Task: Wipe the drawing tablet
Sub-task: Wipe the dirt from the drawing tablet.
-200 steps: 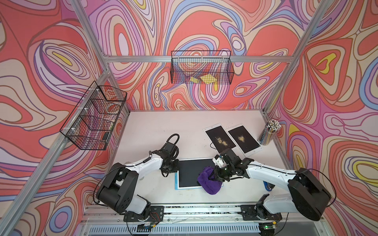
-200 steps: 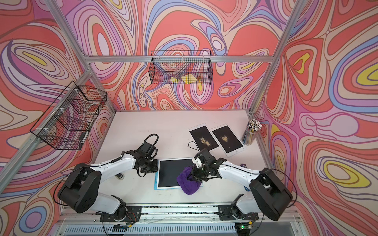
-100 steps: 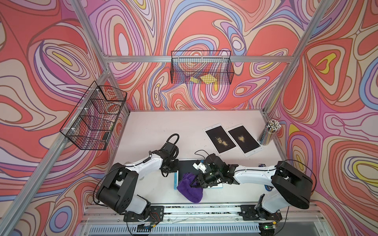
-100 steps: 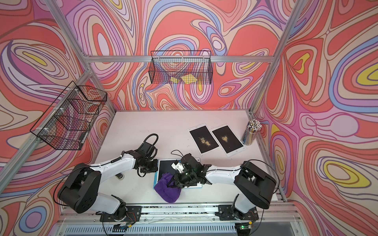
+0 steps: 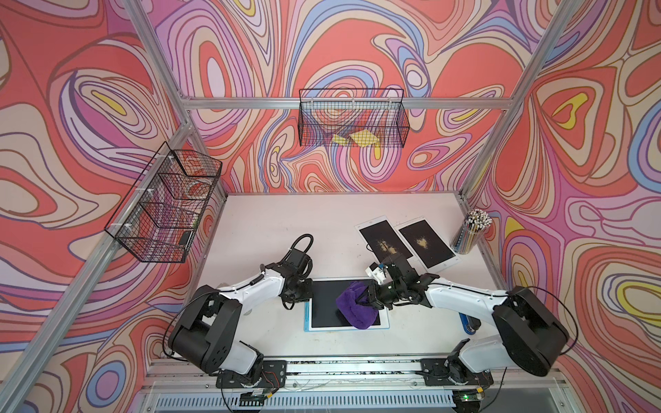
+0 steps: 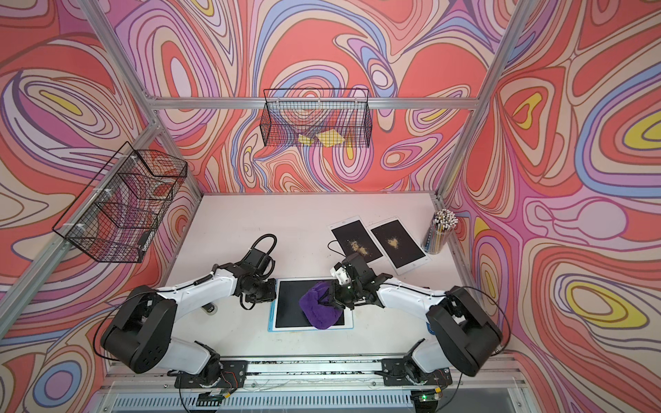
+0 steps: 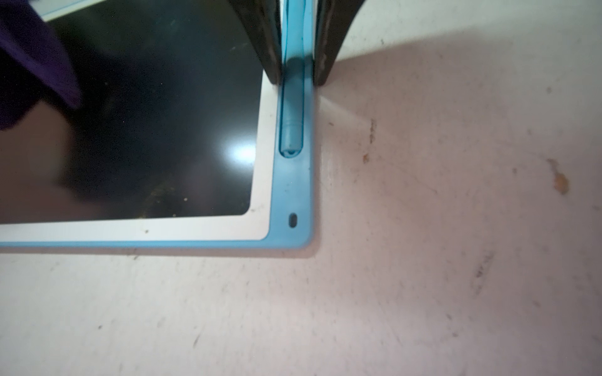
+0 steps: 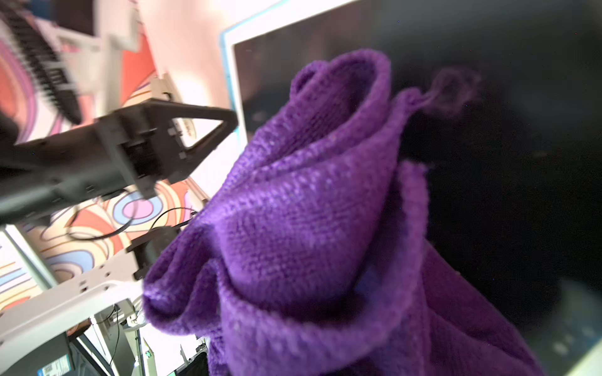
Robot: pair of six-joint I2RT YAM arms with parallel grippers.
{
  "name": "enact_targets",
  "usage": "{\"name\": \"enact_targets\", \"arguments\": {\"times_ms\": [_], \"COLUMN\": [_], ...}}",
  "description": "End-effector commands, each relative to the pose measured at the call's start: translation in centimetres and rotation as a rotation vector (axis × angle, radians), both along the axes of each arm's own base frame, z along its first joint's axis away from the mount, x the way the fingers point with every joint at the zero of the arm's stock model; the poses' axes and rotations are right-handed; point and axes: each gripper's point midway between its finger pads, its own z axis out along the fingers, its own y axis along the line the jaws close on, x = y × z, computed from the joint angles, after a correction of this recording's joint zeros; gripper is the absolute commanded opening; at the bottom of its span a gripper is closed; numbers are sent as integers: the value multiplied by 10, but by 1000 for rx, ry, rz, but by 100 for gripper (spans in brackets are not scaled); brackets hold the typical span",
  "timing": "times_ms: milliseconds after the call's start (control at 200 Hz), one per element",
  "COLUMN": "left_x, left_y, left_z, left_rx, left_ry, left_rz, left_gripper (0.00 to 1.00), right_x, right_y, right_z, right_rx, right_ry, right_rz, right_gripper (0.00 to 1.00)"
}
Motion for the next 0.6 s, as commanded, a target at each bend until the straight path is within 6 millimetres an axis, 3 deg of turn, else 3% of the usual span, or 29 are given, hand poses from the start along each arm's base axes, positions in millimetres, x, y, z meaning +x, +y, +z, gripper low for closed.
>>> {"name": "enact_targets", "arguments": {"times_ms": [0,180,240,295,371,446,521,596], "left_x": [-9,-8,-8,-8,-7,-7,-6,-4], "left_y": [4,5,5,6,6,5,5,4], "left_z": [-6,-7,-6,-6,-4,-3,-2,1], "left_rx": [14,15,15,15,13,8,2,-9], "left_ry": [26,25,24,23,19,17,12,1], "left_rz": [7,12,12,12,13,10,9,14], "left_gripper": [21,21,21,21,21,21,21,22], "right_x": [-4,-49,-61,-64,-58,-46,-30,-11], "right_y": [40,127,143,145,132,103,58,-4], "right_z": [5,22,37,42,58,71,74,71], "right_rx": [71,155,205,225,216,140,35,-123], "right_ry": [-25,-30,-30,-18,-57,-131,-167,-195], "right_rz": [80,266,294,287,259,218,131,6], "right_gripper": [0,0,0,0,0,0,0,0]}}
